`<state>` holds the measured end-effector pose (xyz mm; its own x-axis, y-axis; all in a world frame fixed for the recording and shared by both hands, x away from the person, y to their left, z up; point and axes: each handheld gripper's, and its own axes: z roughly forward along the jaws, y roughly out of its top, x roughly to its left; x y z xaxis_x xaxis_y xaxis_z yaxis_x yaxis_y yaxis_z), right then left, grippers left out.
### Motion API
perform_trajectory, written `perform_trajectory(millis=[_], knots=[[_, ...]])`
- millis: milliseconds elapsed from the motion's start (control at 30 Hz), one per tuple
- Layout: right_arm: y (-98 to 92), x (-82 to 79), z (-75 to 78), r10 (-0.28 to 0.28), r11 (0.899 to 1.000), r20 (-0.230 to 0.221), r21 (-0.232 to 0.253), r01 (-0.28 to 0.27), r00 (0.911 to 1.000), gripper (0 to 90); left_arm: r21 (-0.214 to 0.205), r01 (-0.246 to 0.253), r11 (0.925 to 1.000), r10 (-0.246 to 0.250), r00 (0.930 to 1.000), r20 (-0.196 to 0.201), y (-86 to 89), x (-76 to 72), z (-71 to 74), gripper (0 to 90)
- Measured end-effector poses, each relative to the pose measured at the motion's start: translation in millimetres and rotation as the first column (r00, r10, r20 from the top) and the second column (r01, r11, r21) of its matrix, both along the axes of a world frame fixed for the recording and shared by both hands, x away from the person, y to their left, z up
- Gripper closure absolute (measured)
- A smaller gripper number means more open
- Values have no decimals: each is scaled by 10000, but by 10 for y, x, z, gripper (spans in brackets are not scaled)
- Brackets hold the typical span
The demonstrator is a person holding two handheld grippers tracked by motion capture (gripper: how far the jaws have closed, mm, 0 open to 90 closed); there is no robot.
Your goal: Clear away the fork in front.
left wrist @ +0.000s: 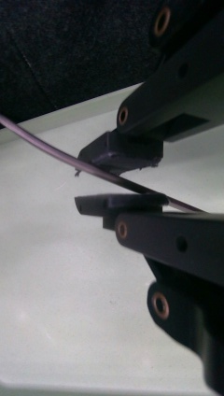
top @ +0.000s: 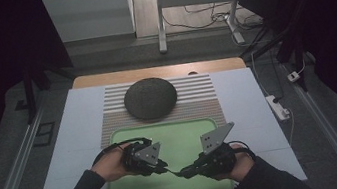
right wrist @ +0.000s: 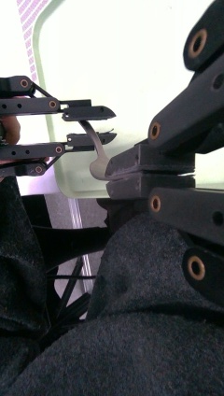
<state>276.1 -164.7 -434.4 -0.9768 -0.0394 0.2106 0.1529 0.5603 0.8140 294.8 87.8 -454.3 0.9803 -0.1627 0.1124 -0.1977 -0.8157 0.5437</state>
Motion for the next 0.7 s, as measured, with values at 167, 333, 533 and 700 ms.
perform_trajectory(millis=[167,333,533,700], knots=[[-1,26,-19,264,9996,-321,41,-263,9991,884,85,615,9981,-617,9979,213,-3,-47,-10,817],[-17,62,-32,223,9997,-407,125,-218,9989,830,325,1082,9936,-1084,9941,62,-39,-84,-28,860],[-48,96,-23,-606,9981,16,81,605,9982,680,483,325,9983,-303,9985,-465,-38,-50,-32,861],[-96,139,-22,-1459,9893,218,-58,1461,9891,521,764,-683,9947,765,9911,-1093,2,-3,-63,861]])
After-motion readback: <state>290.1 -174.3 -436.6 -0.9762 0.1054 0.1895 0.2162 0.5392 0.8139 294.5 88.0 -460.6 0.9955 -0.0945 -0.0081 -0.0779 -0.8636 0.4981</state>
